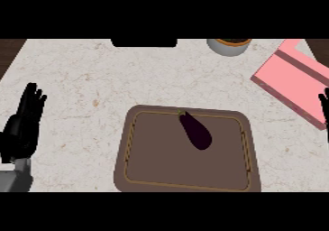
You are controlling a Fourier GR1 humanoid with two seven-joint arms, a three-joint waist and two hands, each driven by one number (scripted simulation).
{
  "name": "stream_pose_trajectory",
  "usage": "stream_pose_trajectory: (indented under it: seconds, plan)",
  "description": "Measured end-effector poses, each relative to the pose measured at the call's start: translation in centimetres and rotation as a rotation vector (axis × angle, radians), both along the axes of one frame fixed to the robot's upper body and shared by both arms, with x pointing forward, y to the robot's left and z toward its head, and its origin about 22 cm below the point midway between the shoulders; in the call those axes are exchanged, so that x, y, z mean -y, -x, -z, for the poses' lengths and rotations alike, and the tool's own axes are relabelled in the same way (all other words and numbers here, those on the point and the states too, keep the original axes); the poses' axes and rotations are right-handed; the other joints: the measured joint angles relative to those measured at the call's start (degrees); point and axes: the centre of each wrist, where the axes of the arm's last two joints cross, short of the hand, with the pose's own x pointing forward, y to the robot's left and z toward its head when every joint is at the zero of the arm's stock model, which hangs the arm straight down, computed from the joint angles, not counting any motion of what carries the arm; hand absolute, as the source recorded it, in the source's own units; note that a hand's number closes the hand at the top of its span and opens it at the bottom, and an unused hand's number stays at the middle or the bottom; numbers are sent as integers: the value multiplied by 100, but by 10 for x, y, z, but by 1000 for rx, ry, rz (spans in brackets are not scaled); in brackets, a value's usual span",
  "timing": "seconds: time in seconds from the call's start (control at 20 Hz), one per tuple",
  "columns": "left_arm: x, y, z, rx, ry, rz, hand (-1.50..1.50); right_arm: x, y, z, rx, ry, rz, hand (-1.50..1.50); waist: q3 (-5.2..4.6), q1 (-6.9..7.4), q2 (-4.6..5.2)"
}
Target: Pick the eggplant from the tray and place it in the cardboard box
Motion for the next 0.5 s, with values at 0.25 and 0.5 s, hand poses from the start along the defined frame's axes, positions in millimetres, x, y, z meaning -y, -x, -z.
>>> stream_pose_trajectory:
  seconds: [0.25, 0.5]
  plan:
    - [15, 1, 15, -70, -23, -10, 0, -57, -26, -26, 65, 151, -215, 150, -63, 39, -36]
    - [30, 4, 31, -166, -17, 3, 0, -78, -32, -42, 55, 543, -287, -150, -134, 72, -53]
